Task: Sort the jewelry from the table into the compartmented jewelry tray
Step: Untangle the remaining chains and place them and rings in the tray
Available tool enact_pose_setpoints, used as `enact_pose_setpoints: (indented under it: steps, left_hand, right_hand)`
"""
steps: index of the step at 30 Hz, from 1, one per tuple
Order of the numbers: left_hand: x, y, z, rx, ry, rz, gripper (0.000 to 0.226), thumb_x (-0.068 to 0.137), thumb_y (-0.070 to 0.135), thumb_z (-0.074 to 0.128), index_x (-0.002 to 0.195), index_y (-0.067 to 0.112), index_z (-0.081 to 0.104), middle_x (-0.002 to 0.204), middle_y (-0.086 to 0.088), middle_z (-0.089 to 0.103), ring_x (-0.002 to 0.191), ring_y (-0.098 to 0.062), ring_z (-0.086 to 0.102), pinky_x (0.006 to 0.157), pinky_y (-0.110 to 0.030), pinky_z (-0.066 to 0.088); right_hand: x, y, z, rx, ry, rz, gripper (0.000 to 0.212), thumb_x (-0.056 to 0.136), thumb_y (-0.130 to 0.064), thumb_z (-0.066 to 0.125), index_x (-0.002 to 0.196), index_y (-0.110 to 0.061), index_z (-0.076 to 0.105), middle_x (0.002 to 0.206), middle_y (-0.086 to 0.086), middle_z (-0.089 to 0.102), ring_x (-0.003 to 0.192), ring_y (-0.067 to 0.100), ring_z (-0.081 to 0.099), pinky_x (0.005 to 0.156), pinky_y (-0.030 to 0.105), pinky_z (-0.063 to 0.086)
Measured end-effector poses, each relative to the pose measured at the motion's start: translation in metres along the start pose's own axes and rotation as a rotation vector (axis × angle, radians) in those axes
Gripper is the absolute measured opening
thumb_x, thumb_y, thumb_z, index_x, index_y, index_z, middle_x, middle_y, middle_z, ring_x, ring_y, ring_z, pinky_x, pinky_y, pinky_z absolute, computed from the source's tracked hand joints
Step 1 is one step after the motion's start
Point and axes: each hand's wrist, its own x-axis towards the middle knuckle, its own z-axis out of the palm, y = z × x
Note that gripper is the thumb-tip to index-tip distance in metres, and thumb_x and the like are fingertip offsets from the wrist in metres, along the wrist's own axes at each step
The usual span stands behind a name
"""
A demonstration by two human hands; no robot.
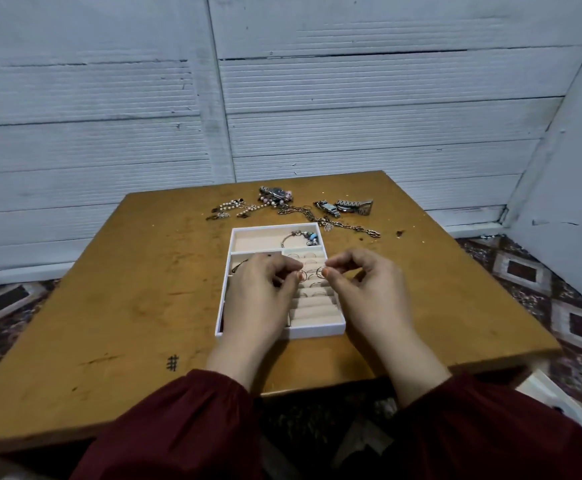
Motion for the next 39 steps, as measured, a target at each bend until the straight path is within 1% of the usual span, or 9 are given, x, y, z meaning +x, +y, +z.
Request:
enact_pose_setpoints:
  steps: [2,4,9,12,15,21,28,34,39]
  left_hand:
    - [-0.008,-0.001,-0.001,0.038,0.007,0.030,0.013,0.083,0.018,0.068,0.093,0.024,0.074,0.091,0.003,0.066,0.088,-0.017,0.060,0.081,-0.040,0.050]
    - [-0.015,-0.001,-0.001,0.109,0.001,0.068,0.013,0.084,0.021,0.067,0.095,0.025,0.073,0.090,0.004,0.064,0.091,-0.018,0.057,0.080,-0.038,0.049]
    - [-0.023,-0.004,-0.003,0.206,-0.001,0.143,0.012,0.083,0.026,0.069,0.095,0.025,0.069,0.084,0.011,0.064,0.089,-0.014,0.051,0.076,-0.031,0.044]
    - [-0.024,-0.007,-0.005,0.259,0.013,0.189,0.009,0.081,0.026,0.071,0.090,0.024,0.069,0.084,0.010,0.066,0.087,-0.015,0.051,0.072,-0.030,0.043]
    - [-0.025,-0.007,-0.007,0.331,0.003,0.213,0.005,0.081,0.028,0.071,0.086,0.026,0.069,0.086,0.012,0.066,0.086,-0.015,0.049,0.067,-0.025,0.034]
    - [-0.025,-0.006,-0.006,0.392,-0.017,0.243,0.004,0.079,0.026,0.072,0.082,0.026,0.070,0.084,0.011,0.064,0.083,-0.014,0.045,0.066,-0.024,0.027]
    - [-0.026,-0.008,-0.005,0.408,-0.026,0.257,0.007,0.079,0.024,0.071,0.085,0.026,0.074,0.086,0.009,0.066,0.084,-0.018,0.049,0.069,-0.025,0.031]
    - [-0.026,-0.005,-0.007,0.437,-0.046,0.246,0.008,0.082,0.026,0.067,0.087,0.028,0.074,0.086,0.009,0.061,0.087,-0.018,0.047,0.069,-0.026,0.028]
    - [-0.028,-0.005,-0.006,0.446,-0.042,0.242,0.010,0.080,0.022,0.067,0.085,0.028,0.073,0.085,0.008,0.061,0.085,-0.019,0.049,0.069,-0.025,0.030]
  right_hand:
    - [-0.007,0.003,0.001,0.024,-0.013,-0.013,0.007,0.078,-0.022,0.074,0.079,-0.028,0.069,0.077,-0.013,0.069,0.064,0.001,0.060,0.066,0.032,0.054]
    - [-0.013,0.007,0.002,0.034,-0.046,-0.011,0.007,0.079,-0.023,0.073,0.079,-0.029,0.068,0.080,-0.012,0.069,0.071,0.009,0.065,0.069,0.039,0.056]
    - [-0.021,0.012,0.000,-0.002,-0.068,-0.025,0.004,0.080,-0.024,0.071,0.083,-0.026,0.069,0.082,-0.011,0.068,0.074,0.012,0.066,0.068,0.042,0.056]
    - [-0.021,0.012,-0.002,-0.011,-0.053,-0.032,0.004,0.080,-0.023,0.071,0.083,-0.025,0.069,0.081,-0.012,0.068,0.072,0.010,0.064,0.068,0.040,0.056]
    - [-0.022,0.011,-0.001,-0.027,-0.042,-0.035,0.005,0.079,-0.024,0.072,0.082,-0.026,0.069,0.080,-0.012,0.068,0.071,0.009,0.063,0.067,0.039,0.055]
    - [-0.022,0.011,0.000,-0.015,-0.036,-0.050,0.010,0.079,-0.022,0.072,0.081,-0.031,0.067,0.080,-0.012,0.067,0.071,0.011,0.065,0.066,0.039,0.056]
    - [-0.023,0.012,-0.001,-0.055,-0.044,-0.052,0.005,0.079,-0.024,0.070,0.082,-0.029,0.069,0.080,-0.013,0.067,0.069,0.007,0.062,0.065,0.036,0.055]
    - [-0.023,0.011,-0.004,-0.089,-0.031,-0.076,0.009,0.079,-0.021,0.070,0.082,-0.029,0.070,0.081,-0.012,0.066,0.062,0.001,0.050,0.061,0.028,0.049]
    - [-0.024,0.011,-0.002,-0.095,-0.038,-0.072,0.009,0.079,-0.021,0.070,0.083,-0.028,0.070,0.081,-0.011,0.066,0.065,0.008,0.057,0.063,0.034,0.053]
